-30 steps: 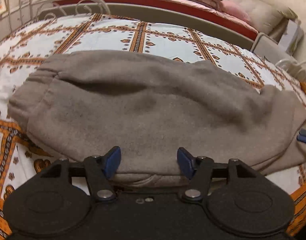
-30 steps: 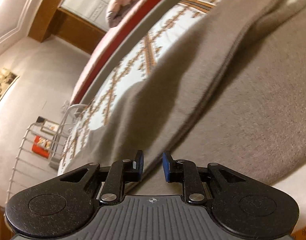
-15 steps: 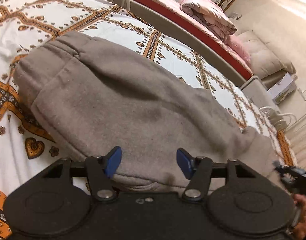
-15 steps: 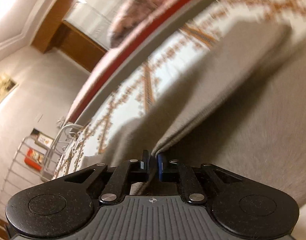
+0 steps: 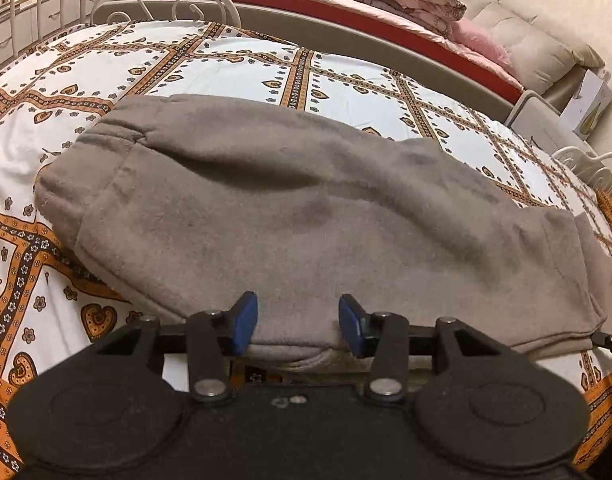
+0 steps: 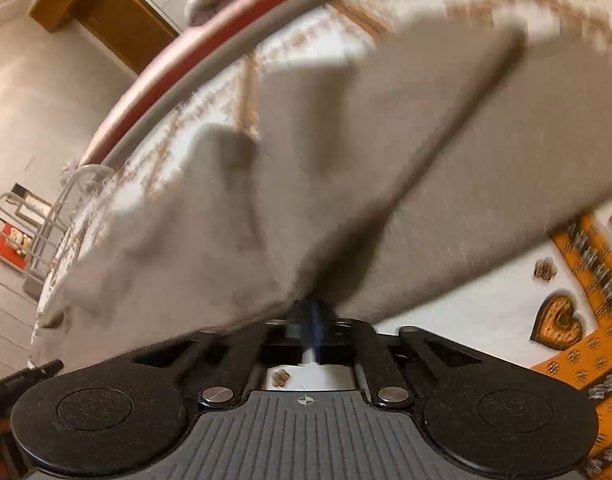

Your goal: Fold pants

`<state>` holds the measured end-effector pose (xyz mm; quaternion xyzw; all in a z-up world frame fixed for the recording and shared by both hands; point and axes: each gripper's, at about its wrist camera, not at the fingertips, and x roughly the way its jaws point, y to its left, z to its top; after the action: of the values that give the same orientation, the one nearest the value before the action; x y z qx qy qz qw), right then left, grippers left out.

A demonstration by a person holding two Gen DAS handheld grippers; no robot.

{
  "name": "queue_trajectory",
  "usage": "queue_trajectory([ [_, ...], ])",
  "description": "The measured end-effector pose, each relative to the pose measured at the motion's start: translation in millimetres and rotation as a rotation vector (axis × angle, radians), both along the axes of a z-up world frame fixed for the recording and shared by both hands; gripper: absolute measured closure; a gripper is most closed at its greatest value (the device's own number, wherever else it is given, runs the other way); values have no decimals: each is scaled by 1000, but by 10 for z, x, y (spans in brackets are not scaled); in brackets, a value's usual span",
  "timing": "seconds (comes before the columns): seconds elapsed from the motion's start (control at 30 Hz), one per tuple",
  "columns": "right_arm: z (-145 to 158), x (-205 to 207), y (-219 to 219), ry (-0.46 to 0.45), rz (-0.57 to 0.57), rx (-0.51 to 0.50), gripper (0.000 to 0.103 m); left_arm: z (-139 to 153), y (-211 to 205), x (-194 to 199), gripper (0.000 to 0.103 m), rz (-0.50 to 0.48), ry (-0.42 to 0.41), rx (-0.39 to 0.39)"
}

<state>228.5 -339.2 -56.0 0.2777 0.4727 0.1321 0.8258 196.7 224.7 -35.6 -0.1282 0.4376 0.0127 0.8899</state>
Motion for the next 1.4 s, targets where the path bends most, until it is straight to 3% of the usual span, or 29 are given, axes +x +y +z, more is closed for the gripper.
queue_trajectory([
  [0.07, 30, -28, -136, -5, -34, 94, 102, 8, -15, -4, 64, 2, -1, 4],
  [0.27, 313, -101, -619, -132, -165, 106, 101, 15, 11, 3, 61, 18, -10, -23],
  [0.4, 178, 215, -924, -84, -258, 131, 101, 4, 12, 42, 58, 37, -10, -43],
  [0.47, 67, 311, -1060, -57, -291, 193, 101, -1, -3, 53, 57, 37, -9, -39],
  [0.8, -211, 535, -1168, 22, -354, 293, 97, 4, 19, 28, 55, 32, -23, -57],
  [0.83, -203, 499, -1188, 25, -363, 303, 95, 6, 24, 27, 55, 33, -24, -61],
  [0.9, -162, 451, -1188, 14, -368, 316, 73, 6, 28, 27, 55, 31, -25, -65],
  [0.93, -118, 405, -1185, -7, -369, 326, 50, 5, 28, 27, 55, 31, -25, -66],
  [0.97, -70, 372, -1173, -27, -370, 329, 34, 4, 31, 29, 55, 30, -25, -67],
  [1.0, -16, 337, -1155, -38, -369, 313, 33, 4, 31, 34, 55, 29, -25, -67],
  [1.07, 19, 368, -1126, -37, -341, 276, 33, 1, 36, 38, 54, 25, -25, -69],
  [1.17, -57, 487, -1160, -28, -356, 307, 35, -4, 33, 45, 54, 24, -25, -70],
  [1.3, -146, 668, -1263, -17, -375, 328, 61, -5, 35, 39, 54, 16, -27, -70],
  [1.4, -243, 788, -1366, -9, -384, 334, 92, -15, 42, 30, 53, -1, -30, -70],
])
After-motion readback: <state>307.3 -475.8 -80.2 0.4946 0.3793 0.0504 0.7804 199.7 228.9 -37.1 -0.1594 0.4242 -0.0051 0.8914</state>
